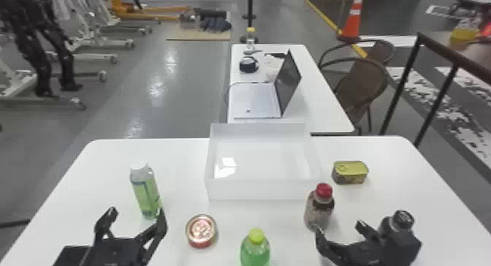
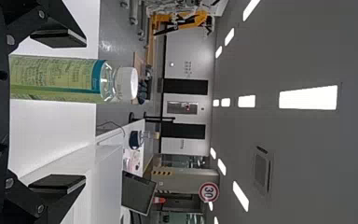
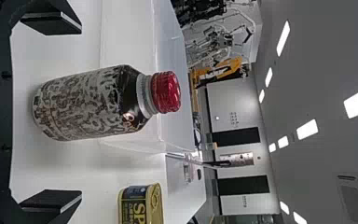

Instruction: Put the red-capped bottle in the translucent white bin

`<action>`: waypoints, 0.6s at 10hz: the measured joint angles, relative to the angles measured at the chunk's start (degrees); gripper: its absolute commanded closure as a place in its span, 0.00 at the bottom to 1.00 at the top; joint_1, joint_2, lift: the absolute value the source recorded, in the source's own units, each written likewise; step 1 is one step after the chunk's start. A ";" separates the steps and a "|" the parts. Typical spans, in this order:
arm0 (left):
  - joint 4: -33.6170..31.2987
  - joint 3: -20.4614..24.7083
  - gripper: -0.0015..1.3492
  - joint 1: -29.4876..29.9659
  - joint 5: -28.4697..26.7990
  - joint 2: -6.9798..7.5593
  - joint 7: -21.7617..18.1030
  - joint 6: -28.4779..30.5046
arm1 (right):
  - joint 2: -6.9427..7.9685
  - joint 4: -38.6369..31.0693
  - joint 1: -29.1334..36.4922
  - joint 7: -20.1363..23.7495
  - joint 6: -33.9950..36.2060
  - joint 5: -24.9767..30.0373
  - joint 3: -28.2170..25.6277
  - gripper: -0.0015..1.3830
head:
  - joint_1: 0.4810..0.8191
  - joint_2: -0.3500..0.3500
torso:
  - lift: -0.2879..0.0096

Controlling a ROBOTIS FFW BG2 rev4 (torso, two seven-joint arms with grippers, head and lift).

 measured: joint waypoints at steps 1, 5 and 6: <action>0.09 -0.02 0.19 -0.02 0.03 0.00 0.00 -0.10 | 0.08 2.07 -1.49 1.11 -0.66 -0.01 0.30 0.06 | 0.20 0.50 | 0.63; 0.41 -0.10 0.19 -0.11 0.50 0.00 -0.07 -0.49 | 0.27 8.10 -6.84 3.44 -1.89 0.71 0.92 0.06 | 0.20 0.50 | 0.63; 0.52 -0.11 0.19 -0.15 0.69 0.00 -0.07 -0.65 | 0.26 8.65 -7.80 3.22 -1.91 2.17 0.96 0.07 | 0.20 0.50 | 0.63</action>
